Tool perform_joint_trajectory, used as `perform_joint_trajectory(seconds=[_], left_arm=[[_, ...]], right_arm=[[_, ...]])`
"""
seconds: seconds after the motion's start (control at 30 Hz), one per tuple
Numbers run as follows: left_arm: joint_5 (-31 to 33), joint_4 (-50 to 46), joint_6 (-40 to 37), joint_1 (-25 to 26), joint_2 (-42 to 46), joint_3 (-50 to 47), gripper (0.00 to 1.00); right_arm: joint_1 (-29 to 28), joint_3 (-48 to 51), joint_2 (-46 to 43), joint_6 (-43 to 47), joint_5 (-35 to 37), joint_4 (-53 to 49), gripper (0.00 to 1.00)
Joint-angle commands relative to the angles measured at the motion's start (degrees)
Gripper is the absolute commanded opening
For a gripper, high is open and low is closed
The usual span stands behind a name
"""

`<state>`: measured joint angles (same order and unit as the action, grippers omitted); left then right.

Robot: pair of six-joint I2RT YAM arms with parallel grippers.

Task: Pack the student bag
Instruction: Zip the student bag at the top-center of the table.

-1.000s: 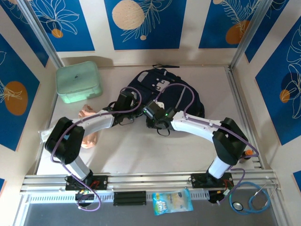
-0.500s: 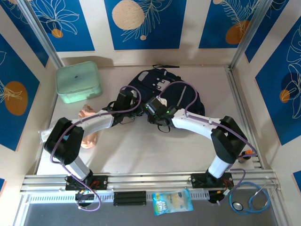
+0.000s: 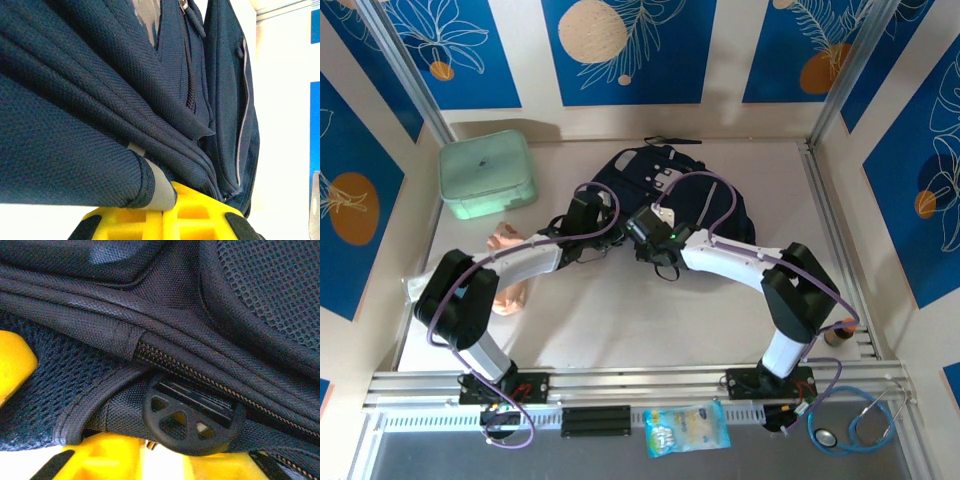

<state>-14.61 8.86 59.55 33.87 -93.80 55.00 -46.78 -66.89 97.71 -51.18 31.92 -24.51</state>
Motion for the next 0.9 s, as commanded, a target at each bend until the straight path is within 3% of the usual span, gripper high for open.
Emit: perform_joint_trajectory(seconds=[0.0, 0.4, 0.63, 0.87], left_arm=[[-4.0, 5.1, 0.1, 0.7, 2.2, 0.3, 0.0], [-4.1, 4.4, -0.5, -0.9, 0.9, 0.6, 0.0], [-2.5, 1.8, -3.7, -3.1, 0.3, 0.2, 0.0], [-2.7, 2.3, -3.8, -4.5, 0.2, -0.9, 0.0]], right_arm=[[1.1, -1.8, 1.4, 0.4, 4.6, 1.1, 0.2], [1.8, 1.6, -1.1, 0.3, 6.6, -1.6, 0.11], [1.9, 11.9, -7.8, -0.4, 7.4, -2.9, 0.13], [1.5, 15.5, -9.9, -9.2, 14.9, -13.5, 0.17]])
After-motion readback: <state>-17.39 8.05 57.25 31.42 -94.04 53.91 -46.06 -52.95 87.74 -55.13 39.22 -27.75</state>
